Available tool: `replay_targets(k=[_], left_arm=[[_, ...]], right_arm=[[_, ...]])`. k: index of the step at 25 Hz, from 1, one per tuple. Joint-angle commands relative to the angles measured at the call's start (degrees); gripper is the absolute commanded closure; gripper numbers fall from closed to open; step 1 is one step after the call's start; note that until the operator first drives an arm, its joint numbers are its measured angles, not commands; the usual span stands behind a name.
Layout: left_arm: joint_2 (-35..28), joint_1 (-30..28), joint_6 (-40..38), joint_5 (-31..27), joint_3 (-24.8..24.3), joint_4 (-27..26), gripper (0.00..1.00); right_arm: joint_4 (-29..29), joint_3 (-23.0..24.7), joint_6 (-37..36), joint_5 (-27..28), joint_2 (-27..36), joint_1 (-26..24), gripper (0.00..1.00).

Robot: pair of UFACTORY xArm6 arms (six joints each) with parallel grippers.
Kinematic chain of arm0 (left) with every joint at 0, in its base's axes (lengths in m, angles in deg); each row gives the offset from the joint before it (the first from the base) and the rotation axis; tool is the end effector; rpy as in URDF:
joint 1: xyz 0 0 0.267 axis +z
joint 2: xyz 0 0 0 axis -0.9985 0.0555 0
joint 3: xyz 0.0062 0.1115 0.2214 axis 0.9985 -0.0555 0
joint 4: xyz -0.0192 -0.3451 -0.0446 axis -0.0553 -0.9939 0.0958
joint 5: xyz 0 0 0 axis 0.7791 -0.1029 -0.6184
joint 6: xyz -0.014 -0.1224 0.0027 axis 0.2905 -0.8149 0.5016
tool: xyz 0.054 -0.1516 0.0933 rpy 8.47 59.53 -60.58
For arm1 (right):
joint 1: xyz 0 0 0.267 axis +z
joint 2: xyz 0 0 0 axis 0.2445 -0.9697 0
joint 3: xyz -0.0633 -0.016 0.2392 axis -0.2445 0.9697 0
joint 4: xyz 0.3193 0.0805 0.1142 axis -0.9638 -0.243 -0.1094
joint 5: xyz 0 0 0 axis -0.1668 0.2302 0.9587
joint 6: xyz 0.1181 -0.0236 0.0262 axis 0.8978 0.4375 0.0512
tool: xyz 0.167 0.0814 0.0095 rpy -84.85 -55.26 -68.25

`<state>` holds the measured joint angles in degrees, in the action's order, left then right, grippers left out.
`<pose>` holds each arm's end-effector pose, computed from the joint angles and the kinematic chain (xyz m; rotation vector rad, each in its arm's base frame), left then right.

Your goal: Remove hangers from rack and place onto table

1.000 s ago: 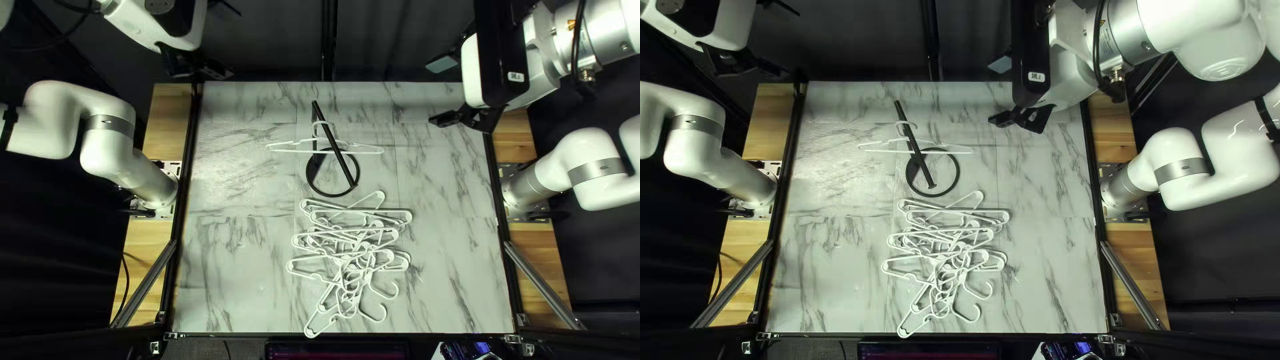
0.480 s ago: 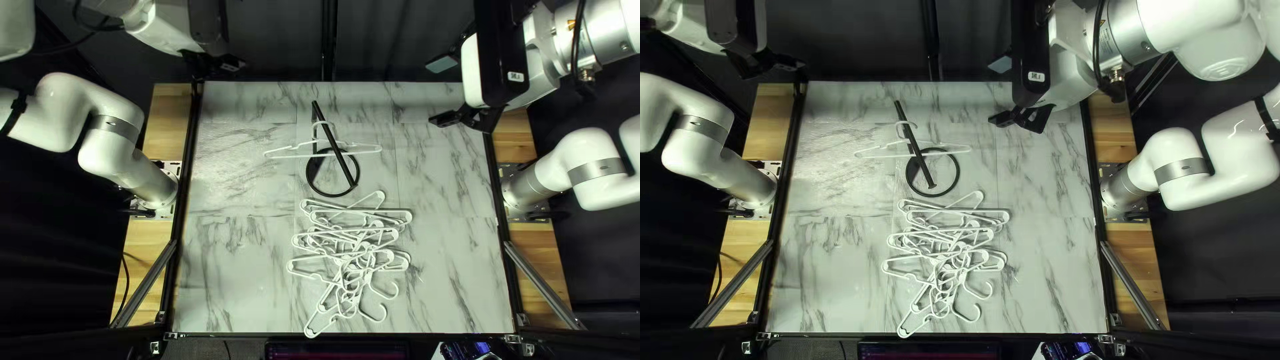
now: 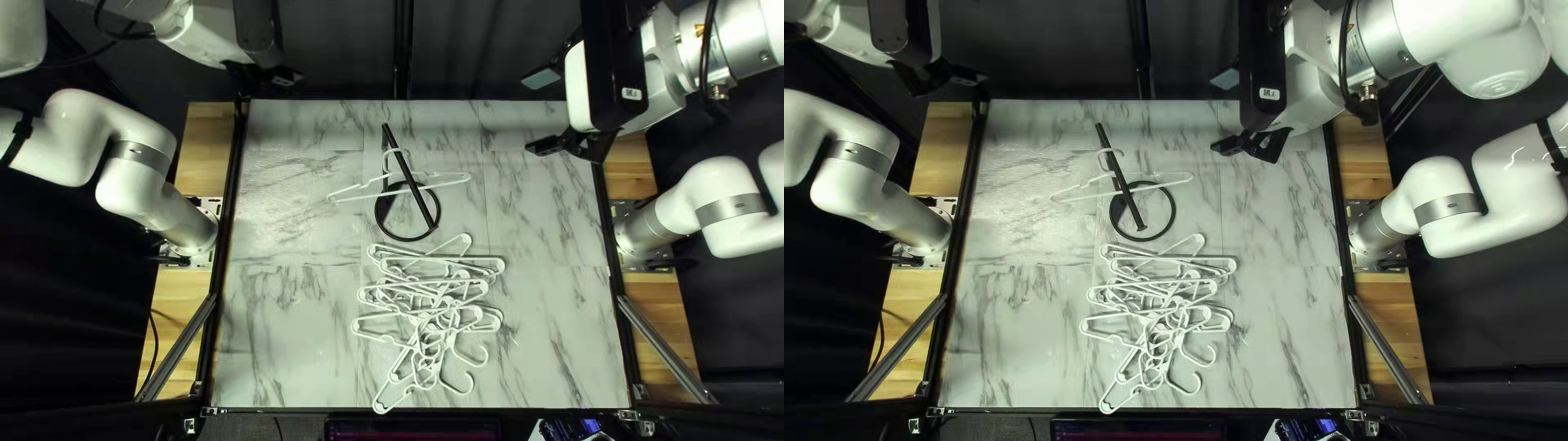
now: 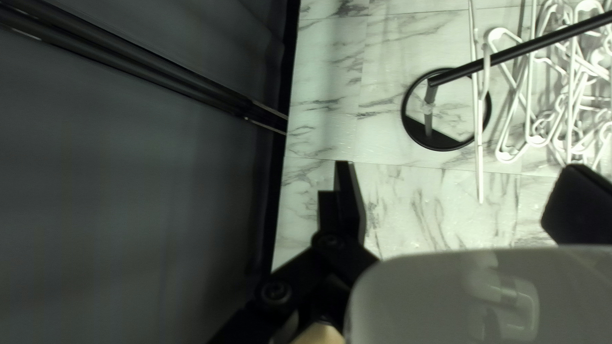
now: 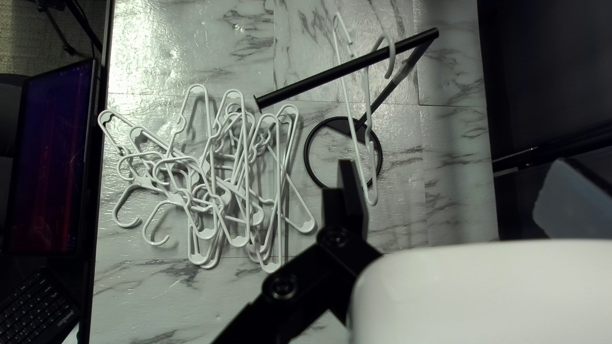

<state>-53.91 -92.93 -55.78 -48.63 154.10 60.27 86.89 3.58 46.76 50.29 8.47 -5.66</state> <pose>0.3839 0.0594 0.5045 -2.7001 -0.0436 -0.8036 0.4554 0.0218 0.4669 2.8437 0.0664 1.0314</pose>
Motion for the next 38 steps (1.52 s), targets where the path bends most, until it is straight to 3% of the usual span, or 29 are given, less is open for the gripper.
replay_targets(k=[1, 26, 38], left_arm=[[-0.2, 0.1, -0.1, 0.3, -0.3, -0.2, 0.00], [-0.2, 0.1, -0.1, 0.3, -0.3, -0.2, 0.00], [-0.2, 0.1, -0.1, 0.3, -0.3, -0.2, 0.00]], right_arm=[[0.0, 0.0, 0.0, 0.0, 0.0, 0.0, 0.00], [0.0, 0.0, 0.0, 0.0, 0.0, 0.0, 0.00], [-10.9, 18.8, -11.0, -8.4, 7.7, -4.3, 0.00]])
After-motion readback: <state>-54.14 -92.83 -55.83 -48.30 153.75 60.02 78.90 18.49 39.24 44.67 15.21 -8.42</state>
